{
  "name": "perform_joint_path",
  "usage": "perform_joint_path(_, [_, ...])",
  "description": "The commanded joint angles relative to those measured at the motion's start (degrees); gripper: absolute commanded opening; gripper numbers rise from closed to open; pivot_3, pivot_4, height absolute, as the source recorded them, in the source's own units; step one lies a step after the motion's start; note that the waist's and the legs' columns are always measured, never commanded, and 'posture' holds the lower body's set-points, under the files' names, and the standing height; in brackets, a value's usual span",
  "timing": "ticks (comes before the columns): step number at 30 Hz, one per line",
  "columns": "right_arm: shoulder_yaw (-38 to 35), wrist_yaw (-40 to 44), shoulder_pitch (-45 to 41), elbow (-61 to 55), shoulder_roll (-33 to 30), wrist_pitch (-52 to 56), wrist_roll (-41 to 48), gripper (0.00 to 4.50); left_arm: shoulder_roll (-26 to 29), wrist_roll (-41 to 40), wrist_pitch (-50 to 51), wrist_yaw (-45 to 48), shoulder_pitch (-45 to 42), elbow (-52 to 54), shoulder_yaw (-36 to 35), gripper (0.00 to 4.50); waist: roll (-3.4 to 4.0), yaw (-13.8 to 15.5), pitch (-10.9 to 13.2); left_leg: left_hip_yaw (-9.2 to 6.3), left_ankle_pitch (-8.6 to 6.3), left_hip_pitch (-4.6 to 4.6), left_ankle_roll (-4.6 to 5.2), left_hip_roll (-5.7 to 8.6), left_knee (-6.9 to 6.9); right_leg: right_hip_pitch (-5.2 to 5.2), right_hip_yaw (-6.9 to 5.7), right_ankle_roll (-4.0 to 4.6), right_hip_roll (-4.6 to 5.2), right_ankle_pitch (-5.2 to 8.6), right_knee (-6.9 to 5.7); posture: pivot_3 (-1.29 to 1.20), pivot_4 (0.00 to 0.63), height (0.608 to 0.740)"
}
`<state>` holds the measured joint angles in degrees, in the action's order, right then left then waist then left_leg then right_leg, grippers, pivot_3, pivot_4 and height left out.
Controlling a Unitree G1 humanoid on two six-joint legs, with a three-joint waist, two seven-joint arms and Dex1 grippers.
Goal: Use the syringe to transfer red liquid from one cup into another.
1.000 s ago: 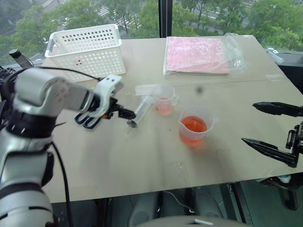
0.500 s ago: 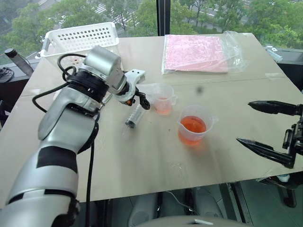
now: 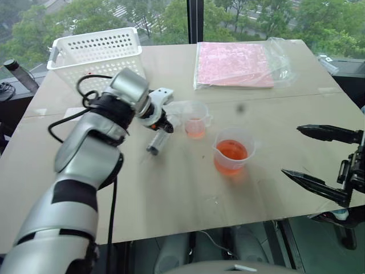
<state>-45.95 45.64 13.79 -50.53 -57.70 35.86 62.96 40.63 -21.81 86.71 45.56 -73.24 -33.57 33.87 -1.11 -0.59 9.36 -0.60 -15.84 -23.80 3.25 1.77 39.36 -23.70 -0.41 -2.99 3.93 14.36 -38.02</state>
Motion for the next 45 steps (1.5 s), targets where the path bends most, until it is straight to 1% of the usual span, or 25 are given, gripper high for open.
perform_joint_path(1, [-1.0,0.5,-0.3,0.3,0.5,-1.2,-0.4,4.5,7.3,-4.5,5.5,2.4,1.0,9.4,-6.6,1.3,0.01,-0.1,0.0,0.0,0.0,-0.02,0.0,-0.01,-0.01,-0.02,0.01,0.0,0.0,0.0,0.01,0.0,0.15,0.74])
perform_joint_path(2, [-0.4,0.7,-0.6,0.8,0.6,-1.5,-1.0,4.5,11.1,-6.2,5.8,4.0,2.4,12.7,-8.7,1.3,0.01,0.0,0.0,-0.01,0.0,-0.02,0.0,-0.01,-0.01,-0.01,0.0,0.0,0.01,0.0,0.01,0.0,0.15,0.74])
perform_joint_path(4, [1.3,0.8,-1.6,2.0,0.8,-2.2,-2.2,4.5,16.9,-10.3,5.4,7.7,5.5,17.8,-15.8,1.3,0.0,0.1,0.0,-0.01,0.0,-0.01,0.0,0.02,0.03,0.01,-0.02,0.0,0.06,0.0,0.03,0.0,0.15,0.74])
perform_joint_path(6, [2.8,0.8,-2.4,3.1,0.9,-2.4,-3.0,4.5,21.1,-16.6,5.4,13.5,8.8,22.1,-22.1,1.3,-0.01,0.0,0.0,-0.01,0.0,0.0,0.0,0.02,0.04,0.02,-0.02,0.0,0.07,0.0,0.04,0.0,0.15,0.74])
perform_joint_path(7, [3.4,1.1,-2.7,3.8,1.0,-2.6,-3.5,4.5,21.3,-19.6,3.2,15.2,11.6,25.9,-27.5,1.3,0.0,0.1,0.0,-0.01,0.0,0.0,0.0,0.02,0.05,0.02,-0.03,0.0,0.07,0.0,0.03,0.0,0.15,0.74])
perform_joint_path(8, [3.8,1.5,-2.9,4.4,1.1,-2.8,-4.0,4.5,20.3,-21.5,-0.6,15.3,14.5,30.1,-33.7,1.3,-0.01,0.2,0.0,-0.01,0.0,0.02,-0.01,0.02,0.06,0.03,-0.03,0.0,0.08,0.0,0.04,0.0,0.15,0.74])
perform_joint_path(9, [4.0,1.8,-3.1,4.9,1.2,-2.9,-4.3,4.5,19.2,-23.3,0.9,14.6,15.7,32.8,-37.9,1.3,0.01,0.9,0.0,-0.01,0.0,0.04,-0.01,0.02,0.07,0.04,-0.04,0.0,0.1,0.0,0.02,0.0,0.15,0.74])
perform_joint_path(10, [4.1,2.0,-3.3,5.4,1.3,-3.0,-4.7,4.5,16.4,-25.4,1.3,13.1,16.6,35.2,-42.9,1.3,0.01,1.6,0.0,-0.08,0.01,0.04,-0.01,0.02,0.13,0.11,-0.13,0.01,0.14,0.0,0.03,0.0,0.15,0.74])
perform_joint_path(12, [4.0,2.7,-3.3,6.0,1.4,-3.2,-5.8,4.5,6.2,-31.5,1.1,9.0,15.9,35.2,-54.2,1.3,0.06,2.6,0.0,-0.19,0.01,0.02,-0.02,0.03,0.25,0.24,-0.25,0.01,0.14,0.0,0.03,0.0,0.15,0.74])
perform_joint_path(13, [4.0,2.9,-3.3,6.1,1.4,-3.2,-6.2,4.5,2.5,-33.3,0.4,7.2,15.6,35.5,-58.0,1.3,0.07,3.1,0.0,-0.25,0.01,0.05,-0.01,0.03,0.32,0.31,-0.3,0.01,0.14,0.0,0.03,0.0,0.15,0.74])
perform_joint_path(14, [3.7,3.0,-3.1,6.1,1.6,-3.2,-6.3,4.5,-0.3,-34.0,0.6,5.3,15.1,36.6,-59.1,1.3,0.03,3.0,0.0,-0.44,0.0,-0.02,-0.01,0.03,0.6,0.4,-0.46,0.0,0.1,0.0,0.01,0.0,0.15,0.74])
perform_joint_path(16, [2.7,3.1,-2.5,5.7,1.7,-2.8,-6.3,4.5,-4.9,-34.4,-2.4,2.2,14.2,40.6,-57.4,1.3,0.0,2.7,0.0,-0.45,0.0,-0.01,-0.02,0.03,0.67,0.44,-0.45,-0.01,0.07,-0.01,-0.02,0.0,0.15,0.74])
perform_joint_path(17, [1.6,2.9,-1.8,5.5,2.0,-2.5,-6.3,4.5,-9.1,-33.6,-6.9,-0.5,13.8,42.4,-56.9,1.3,-0.01,2.9,0.0,-0.46,0.0,0.01,-0.02,0.06,0.68,0.48,-0.44,-0.01,0.08,-0.02,-0.03,0.0,0.15,0.74])
perform_joint_path(18, [0.9,2.6,-1.3,5.2,2.2,-2.4,-6.6,4.5,-12.0,-33.0,-10.6,-1.7,14.0,43.9,-56.0,1.3,-0.01,2.9,0.0,-0.46,0.0,-0.02,-0.01,0.07,0.73,0.49,-0.44,-0.02,0.09,-0.03,-0.03,0.0,0.15,0.74])
perform_joint_path(20, [-0.3,2.0,0.0,4.6,2.9,-2.7,-8.0,4.5,-15.8,-31.1,-18.2,-0.2,15.8,46.8,-52.6,1.3,-0.01,2.9,0.0,-0.47,0.0,0.01,-0.01,0.09,0.75,0.56,-0.43,-0.04,0.11,-0.05,-0.01,0.0,0.15,0.74])
perform_joint_path(22, [-1.2,0.7,0.8,3.6,3.8,-2.7,-8.3,4.5,-18.0,-30.7,-22.2,1.9,17.2,46.0,-49.8,1.3,0.03,2.7,0.0,-0.45,0.0,0.06,-0.02,0.09,0.72,0.56,-0.41,-0.04,0.1,-0.05,-0.01,0.0,0.15,0.74])
perform_joint_path(25, [-3.9,-0.6,4.4,1.2,5.4,-1.0,-7.1,4.5,-20.3,-24.9,-35.3,7.5,21.2,46.5,-42.6,1.3,0.27,2.0,-0.2,-0.41,0.0,0.14,-0.03,0.07,0.63,0.55,-0.37,-0.02,0.07,-0.04,-0.03,0.0,0.15,0.74])
perform_joint_path(29, [-7.8,-0.3,10.3,-1.2,8.1,-0.9,-7.7,4.5,-24.8,-18.3,-50.5,10.9,25.5,45.1,-36.7,1.3,0.3,2.1,-0.2,-0.38,0.0,0.13,-0.02,0.08,0.61,0.57,-0.35,-0.02,0.06,-0.05,0.01,0.0,0.15,0.74])
perform_joint_path(32, [-10.6,0.8,14.6,-2.9,10.5,-1.8,-7.2,4.5,-26.6,-13.7,-59.9,15.2,28.3,41.9,-32.2,1.3,0.31,2.2,-0.2,-0.36,-0.03,0.1,0.04,0.09,0.65,0.58,-0.33,-0.03,0.08,-0.05,0.04,0.0,0.15,0.74])
perform_joint_path(34, [-11.9,2.4,17.6,-3.5,12.3,-2.9,-7.7,4.5,-27.2,-12.8,-62.7,18.0,30.2,40.0,-29.9,1.3,0.31,2.1,-0.2,-0.34,-0.06,0.14,0.07,0.09,0.65,0.61,-0.32,-0.03,0.06,-0.05,0.02,0.0,0.15,0.74])
perform_joint_path(38, [-14.3,5.0,22.9,-3.6,14.6,-4.5,-8.6,4.5,-28.1,-10.9,-67.1,20.7,34.1,36.2,-27.3,1.3,0.36,1.8,-0.2,-0.34,-0.18,0.15,0.29,0.08,0.66,0.61,-0.32,-0.03,0.02,-0.04,0.02,0.0,0.15,0.74])
perform_joint_path(42, [-15.3,1.9,23.4,-3.6,13.8,-3.1,-4.3,4.5,-28.3,-7.5,-72.6,22.2,36.4,32.3,-25.5,1.3,0.37,1.5,-0.2,-0.33,-0.24,0.16,0.4,0.07,0.68,0.62,-0.32,-0.04,0.02,-0.05,0.02,0.0,0.15,0.74])
perform_joint_path(45, [-14.2,-1.8,21.5,-4.2,12.0,-3.0,-3.4,4.5,-28.4,-5.3,-75.7,23.4,37.1,30.0,-23.9,1.3,0.37,1.5,-0.2,-0.35,-0.27,0.2,0.44,0.06,0.68,0.65,-0.33,-0.03,0.02,-0.04,0.02,0.0,0.15,0.74])
